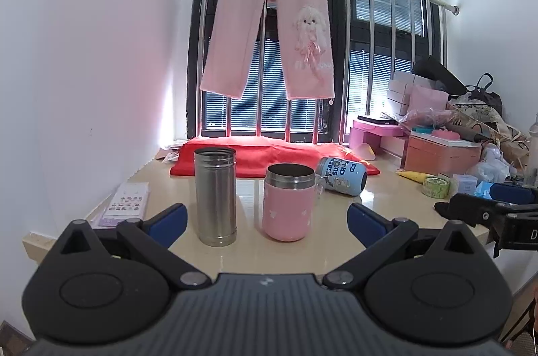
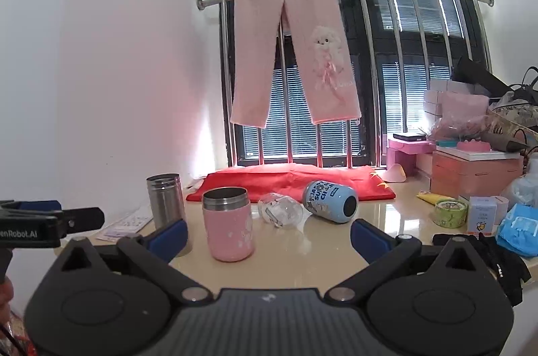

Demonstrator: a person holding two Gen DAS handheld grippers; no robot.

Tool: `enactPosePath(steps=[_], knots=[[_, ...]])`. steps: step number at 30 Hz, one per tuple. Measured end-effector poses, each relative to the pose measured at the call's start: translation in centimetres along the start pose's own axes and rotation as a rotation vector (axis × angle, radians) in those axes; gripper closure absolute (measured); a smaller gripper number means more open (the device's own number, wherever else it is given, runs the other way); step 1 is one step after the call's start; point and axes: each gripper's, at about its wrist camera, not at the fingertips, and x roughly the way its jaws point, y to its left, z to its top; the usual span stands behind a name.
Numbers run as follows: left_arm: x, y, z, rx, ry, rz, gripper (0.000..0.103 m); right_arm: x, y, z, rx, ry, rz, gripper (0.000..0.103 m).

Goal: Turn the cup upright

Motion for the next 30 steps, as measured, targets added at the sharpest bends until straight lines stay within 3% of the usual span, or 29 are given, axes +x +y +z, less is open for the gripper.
enactPosePath(steps=[30], knots=[[0.23, 0.18, -0.65, -0.012, 0.024, -0.027, 0.000, -0.14, 0.41, -0.49, -0.018, 0.006, 0.003, 0.000]])
